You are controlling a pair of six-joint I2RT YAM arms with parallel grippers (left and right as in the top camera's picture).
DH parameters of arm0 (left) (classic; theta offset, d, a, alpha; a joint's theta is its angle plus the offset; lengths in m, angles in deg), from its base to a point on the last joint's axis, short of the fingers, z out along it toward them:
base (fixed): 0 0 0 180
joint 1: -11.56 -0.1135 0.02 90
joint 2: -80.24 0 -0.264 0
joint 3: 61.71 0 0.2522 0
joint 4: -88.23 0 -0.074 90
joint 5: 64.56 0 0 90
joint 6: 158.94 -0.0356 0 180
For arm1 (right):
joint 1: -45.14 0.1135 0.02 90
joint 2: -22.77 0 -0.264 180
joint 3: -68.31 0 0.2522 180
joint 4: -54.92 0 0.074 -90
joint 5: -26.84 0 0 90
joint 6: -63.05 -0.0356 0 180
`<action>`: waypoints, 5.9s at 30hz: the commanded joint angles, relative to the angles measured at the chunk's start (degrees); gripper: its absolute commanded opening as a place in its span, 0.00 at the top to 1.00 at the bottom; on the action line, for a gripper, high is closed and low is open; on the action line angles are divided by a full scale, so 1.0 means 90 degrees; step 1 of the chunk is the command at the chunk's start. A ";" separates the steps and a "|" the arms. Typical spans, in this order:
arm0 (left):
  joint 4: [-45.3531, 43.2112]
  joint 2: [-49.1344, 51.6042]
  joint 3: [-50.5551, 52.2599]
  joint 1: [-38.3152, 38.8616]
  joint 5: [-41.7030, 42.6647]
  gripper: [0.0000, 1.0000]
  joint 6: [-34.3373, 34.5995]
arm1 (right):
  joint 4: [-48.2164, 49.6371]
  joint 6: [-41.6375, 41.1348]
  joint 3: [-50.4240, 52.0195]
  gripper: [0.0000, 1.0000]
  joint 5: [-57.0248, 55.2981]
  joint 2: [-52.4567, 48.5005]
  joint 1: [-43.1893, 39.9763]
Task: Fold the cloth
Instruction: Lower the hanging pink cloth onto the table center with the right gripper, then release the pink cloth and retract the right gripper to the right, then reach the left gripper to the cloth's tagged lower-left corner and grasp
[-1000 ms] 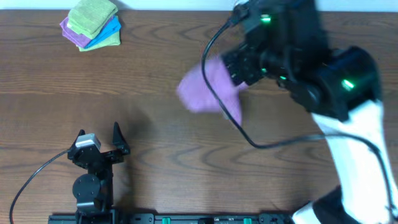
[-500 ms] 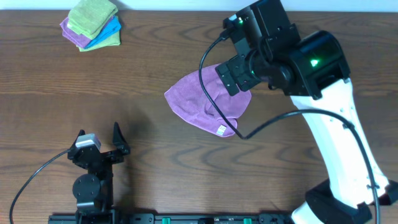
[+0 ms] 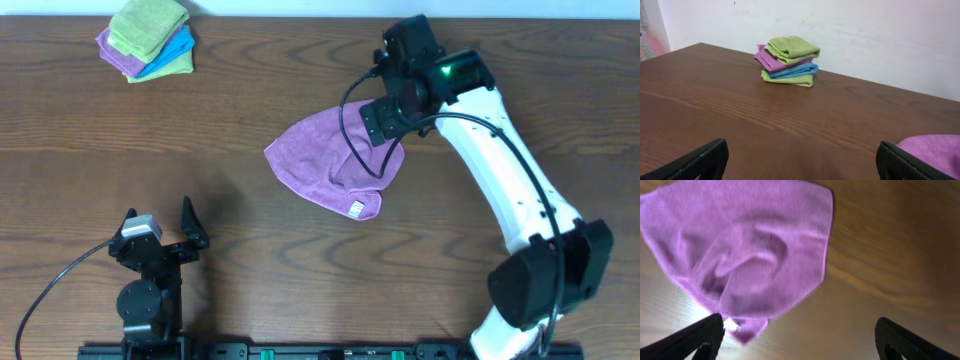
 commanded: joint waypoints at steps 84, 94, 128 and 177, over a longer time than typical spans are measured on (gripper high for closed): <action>0.0311 -0.0034 0.0117 0.0019 -0.0049 0.05 -0.0002 | 0.2873 0.0015 -0.0777 0.99 -0.2392 -0.2557 -0.0279; 0.0311 -0.0034 0.0117 0.0019 -0.0049 0.05 -0.0002 | 0.1078 0.0041 -0.1642 0.60 -0.0532 -0.1061 -0.0253; -0.0401 -0.0034 0.0117 0.0019 0.1226 0.04 0.3402 | -0.1457 0.0206 0.1661 0.32 -0.0036 0.3929 -0.0969; 0.0510 1.0202 -0.5411 0.3687 0.4320 0.11 0.2880 | -0.1394 -0.0204 0.1656 0.24 -0.0729 0.6431 -0.2803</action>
